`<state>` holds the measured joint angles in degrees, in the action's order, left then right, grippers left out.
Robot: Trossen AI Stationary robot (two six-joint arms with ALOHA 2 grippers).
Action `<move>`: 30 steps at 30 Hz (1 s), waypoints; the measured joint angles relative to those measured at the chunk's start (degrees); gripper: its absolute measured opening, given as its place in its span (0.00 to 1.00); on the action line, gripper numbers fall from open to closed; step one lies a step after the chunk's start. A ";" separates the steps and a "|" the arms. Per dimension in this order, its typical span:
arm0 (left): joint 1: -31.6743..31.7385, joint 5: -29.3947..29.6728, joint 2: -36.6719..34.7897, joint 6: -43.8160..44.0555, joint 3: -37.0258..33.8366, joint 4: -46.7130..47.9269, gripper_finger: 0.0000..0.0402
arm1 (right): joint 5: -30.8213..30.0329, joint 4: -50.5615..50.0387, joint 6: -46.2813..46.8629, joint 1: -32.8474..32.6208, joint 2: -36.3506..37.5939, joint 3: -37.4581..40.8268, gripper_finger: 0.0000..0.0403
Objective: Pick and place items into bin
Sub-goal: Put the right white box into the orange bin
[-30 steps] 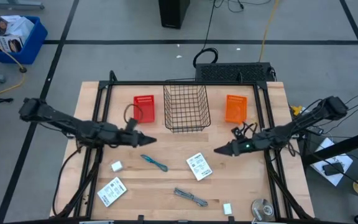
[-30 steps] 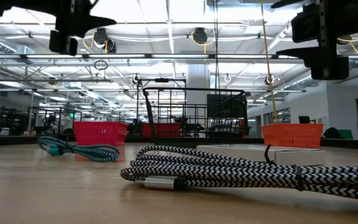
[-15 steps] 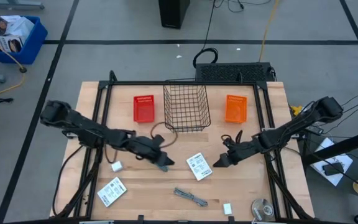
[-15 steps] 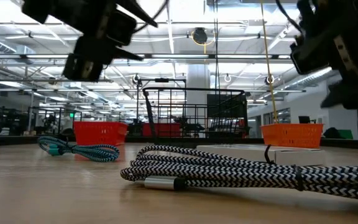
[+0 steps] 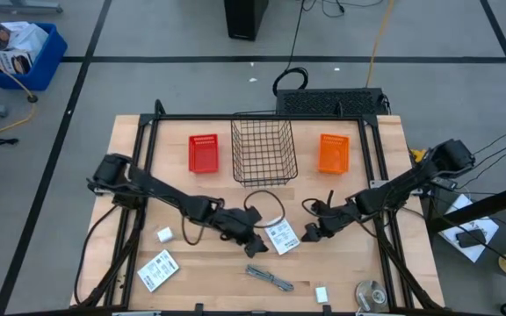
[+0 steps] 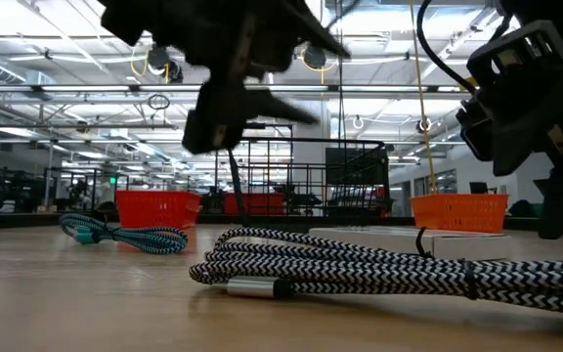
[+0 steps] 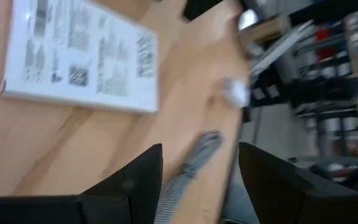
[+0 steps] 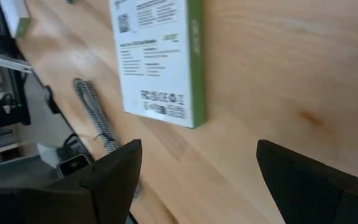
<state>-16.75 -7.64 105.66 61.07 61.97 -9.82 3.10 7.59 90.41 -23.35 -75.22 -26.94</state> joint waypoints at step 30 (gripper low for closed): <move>6.28 1.60 8.49 -2.66 5.77 11.72 0.53 | -6.42 5.42 -0.10 0.15 -6.17 -0.02 0.77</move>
<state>-10.48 -6.04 114.15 58.41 67.75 1.90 -3.32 13.01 90.31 -23.20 -81.39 -26.96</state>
